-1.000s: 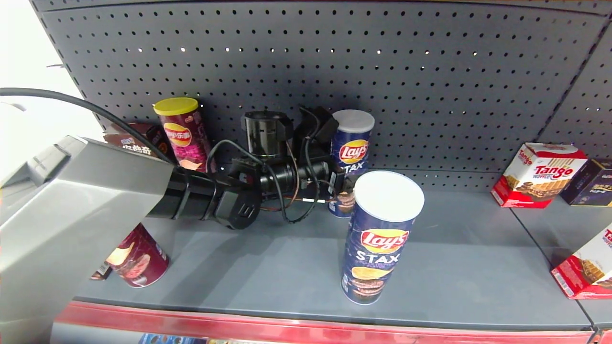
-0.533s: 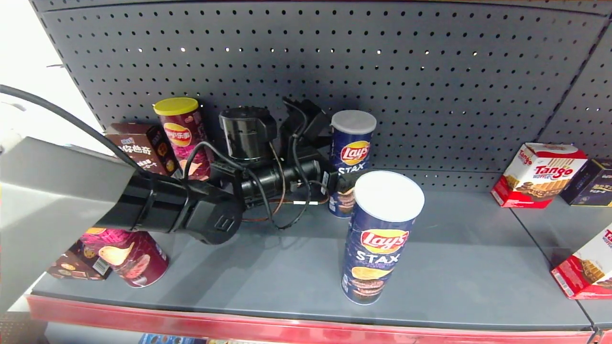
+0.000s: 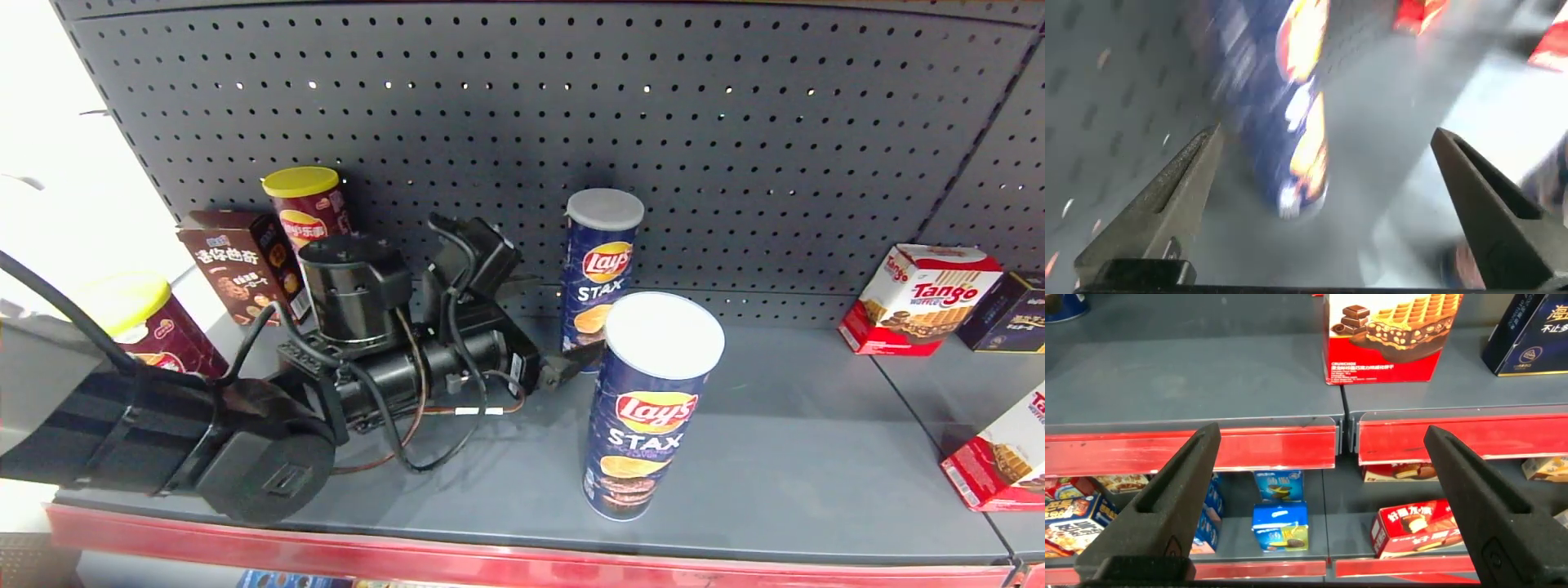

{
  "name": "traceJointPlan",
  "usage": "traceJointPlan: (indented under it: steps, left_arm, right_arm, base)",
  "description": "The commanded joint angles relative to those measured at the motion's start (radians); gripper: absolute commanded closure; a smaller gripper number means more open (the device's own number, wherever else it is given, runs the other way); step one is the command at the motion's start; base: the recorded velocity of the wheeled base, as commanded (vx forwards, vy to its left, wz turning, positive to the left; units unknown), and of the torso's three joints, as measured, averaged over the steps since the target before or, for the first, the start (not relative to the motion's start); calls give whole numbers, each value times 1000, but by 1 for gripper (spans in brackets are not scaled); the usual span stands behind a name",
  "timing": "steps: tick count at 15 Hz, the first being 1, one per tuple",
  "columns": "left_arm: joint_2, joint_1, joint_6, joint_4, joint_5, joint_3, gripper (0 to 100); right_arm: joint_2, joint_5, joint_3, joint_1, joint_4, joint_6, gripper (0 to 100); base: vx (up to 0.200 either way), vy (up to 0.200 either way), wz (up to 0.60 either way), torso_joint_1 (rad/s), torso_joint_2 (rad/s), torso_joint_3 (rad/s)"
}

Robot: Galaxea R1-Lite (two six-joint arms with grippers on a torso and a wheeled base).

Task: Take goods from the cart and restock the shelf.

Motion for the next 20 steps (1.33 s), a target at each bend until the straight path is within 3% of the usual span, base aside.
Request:
traceJointPlan:
  steps: [1, 7, 11, 14, 17, 20]
  left_arm:
    - [-53, 3, -1, -26, 70, 87, 0]
    - [-46, 1, 7, -30, 179, 92, 0]
    - [-46, -2, 9, -30, 215, 96, 0]
    - [-122, -54, 4, -32, 249, 158, 0]
    - [-264, -91, 1, -33, 249, 282, 0]
    - [-365, -91, 1, -38, 248, 368, 0]
  right_arm:
    - [0, 0, 0, 0, 0, 0, 0]
    - [0, 0, 0, 0, 0, 0, 0]
    - [0, 0, 0, 0, 0, 0, 0]
    - [0, 0, 0, 0, 0, 0, 0]
    - [0, 0, 0, 0, 0, 0, 0]
    - [0, 0, 0, 0, 0, 0, 0]
  base:
    - [0, 0, 0, 0, 0, 0]
    - [0, 0, 0, 0, 0, 0]
    - [0, 0, 0, 0, 0, 0]
    - [0, 0, 0, 0, 0, 0]
    - [0, 0, 0, 0, 0, 0]
    - [0, 0, 0, 0, 0, 0]
